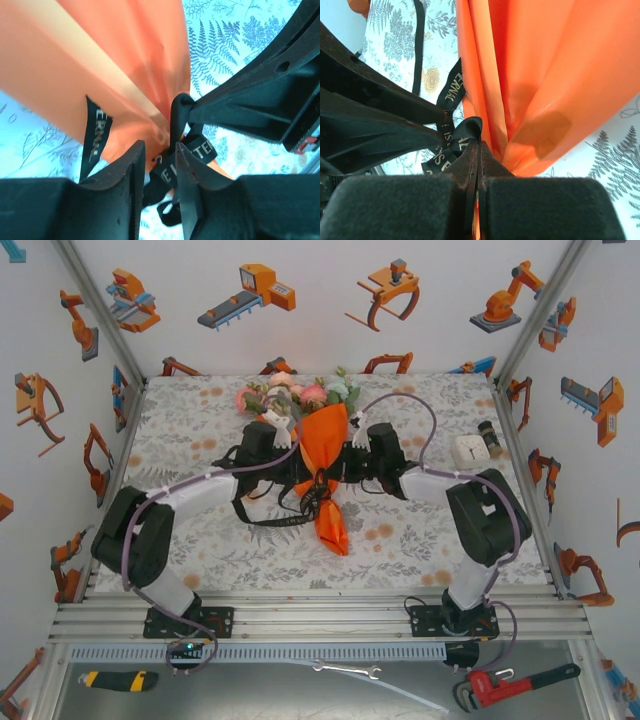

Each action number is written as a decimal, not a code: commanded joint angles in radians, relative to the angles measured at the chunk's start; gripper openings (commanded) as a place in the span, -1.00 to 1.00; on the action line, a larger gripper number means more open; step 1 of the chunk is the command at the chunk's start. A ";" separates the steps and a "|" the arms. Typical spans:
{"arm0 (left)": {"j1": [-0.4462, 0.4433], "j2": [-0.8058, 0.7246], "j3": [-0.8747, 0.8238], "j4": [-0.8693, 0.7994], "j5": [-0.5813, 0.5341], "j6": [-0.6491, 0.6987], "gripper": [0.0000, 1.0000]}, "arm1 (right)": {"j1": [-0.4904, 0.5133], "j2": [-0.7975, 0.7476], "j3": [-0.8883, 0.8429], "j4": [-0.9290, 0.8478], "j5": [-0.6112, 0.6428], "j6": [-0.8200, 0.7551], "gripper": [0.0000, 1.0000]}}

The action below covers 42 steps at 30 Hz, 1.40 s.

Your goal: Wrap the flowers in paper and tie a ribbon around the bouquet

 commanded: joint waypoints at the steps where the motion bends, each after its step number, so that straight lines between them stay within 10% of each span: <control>1: -0.011 -0.145 -0.064 -0.072 -0.053 -0.046 -0.19 | 0.001 -0.079 -0.035 0.042 0.082 -0.041 -1.00; 8: -0.053 -0.290 -0.330 0.083 -0.054 -0.194 0.07 | 0.002 -0.102 -0.048 0.055 0.096 -0.039 -1.00; 21: -0.105 -0.089 -0.360 0.384 -0.046 -0.247 0.15 | 0.002 -0.090 -0.040 0.041 0.075 -0.036 -1.00; 29: -0.103 -0.124 -0.339 0.301 -0.084 -0.208 -0.78 | 0.002 -0.126 -0.051 -0.004 0.126 -0.084 -1.00; 42: -0.062 -0.260 -0.306 -0.015 -0.198 -0.084 -0.89 | 0.002 -0.296 -0.219 -0.137 0.381 -0.293 -1.00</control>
